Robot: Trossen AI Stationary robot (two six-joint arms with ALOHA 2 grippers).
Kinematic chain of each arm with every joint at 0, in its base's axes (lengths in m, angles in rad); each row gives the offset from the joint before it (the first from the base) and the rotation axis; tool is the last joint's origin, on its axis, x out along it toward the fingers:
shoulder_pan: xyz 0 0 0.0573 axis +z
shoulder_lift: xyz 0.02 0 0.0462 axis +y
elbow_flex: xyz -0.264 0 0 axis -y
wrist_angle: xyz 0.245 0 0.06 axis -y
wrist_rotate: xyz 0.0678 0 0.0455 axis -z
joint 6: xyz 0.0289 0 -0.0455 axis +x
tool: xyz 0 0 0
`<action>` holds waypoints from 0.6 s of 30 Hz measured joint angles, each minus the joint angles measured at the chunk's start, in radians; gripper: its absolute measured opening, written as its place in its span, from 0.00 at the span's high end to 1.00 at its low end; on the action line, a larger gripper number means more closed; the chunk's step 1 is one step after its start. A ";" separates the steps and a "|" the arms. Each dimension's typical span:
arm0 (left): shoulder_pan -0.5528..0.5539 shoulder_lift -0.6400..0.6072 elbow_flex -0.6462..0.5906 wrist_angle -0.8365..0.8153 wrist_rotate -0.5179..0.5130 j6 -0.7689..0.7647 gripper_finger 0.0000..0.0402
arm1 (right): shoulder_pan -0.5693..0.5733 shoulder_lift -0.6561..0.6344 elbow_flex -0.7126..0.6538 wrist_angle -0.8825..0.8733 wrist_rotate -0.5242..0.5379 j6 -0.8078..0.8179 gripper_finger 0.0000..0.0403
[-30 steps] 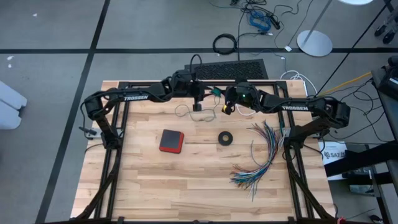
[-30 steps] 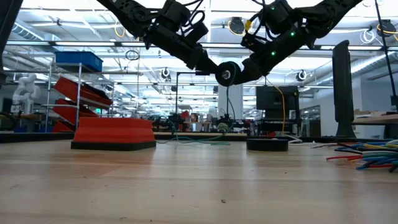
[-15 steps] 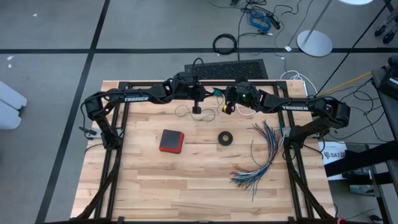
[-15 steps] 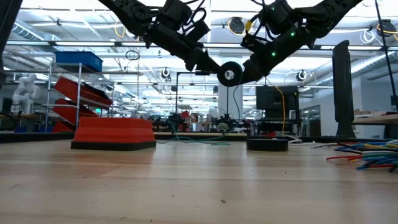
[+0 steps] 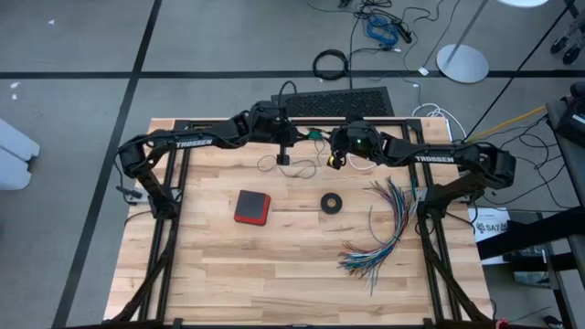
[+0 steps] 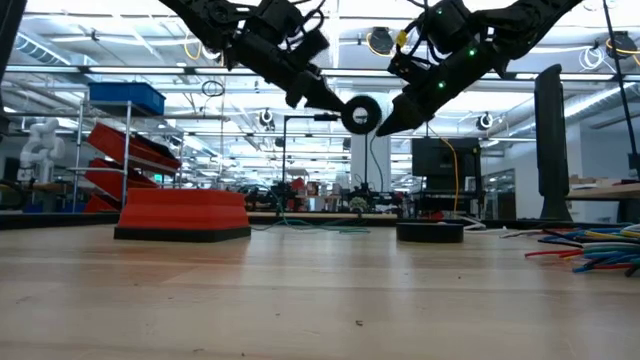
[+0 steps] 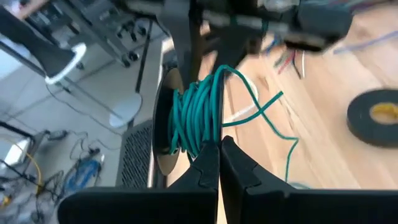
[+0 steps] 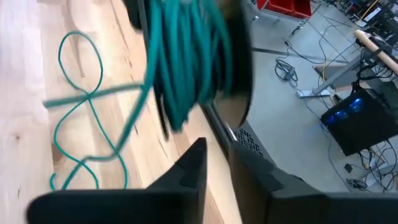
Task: Coiling cords
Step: Coil the green wire cable on the spool
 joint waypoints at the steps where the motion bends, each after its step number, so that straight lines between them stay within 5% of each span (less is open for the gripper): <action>1: 0.004 -0.011 0.000 0.001 0.011 0.002 1.00 | 0.000 -0.004 0.000 0.000 0.001 0.004 0.86; 9: 0.047 -0.089 0.001 -0.061 0.112 0.019 1.00 | 0.000 -0.089 0.000 -0.094 0.005 0.010 0.70; 18: 0.064 -0.109 0.002 -0.156 0.178 0.024 1.00 | -0.001 -0.109 0.000 -0.155 0.002 0.013 0.67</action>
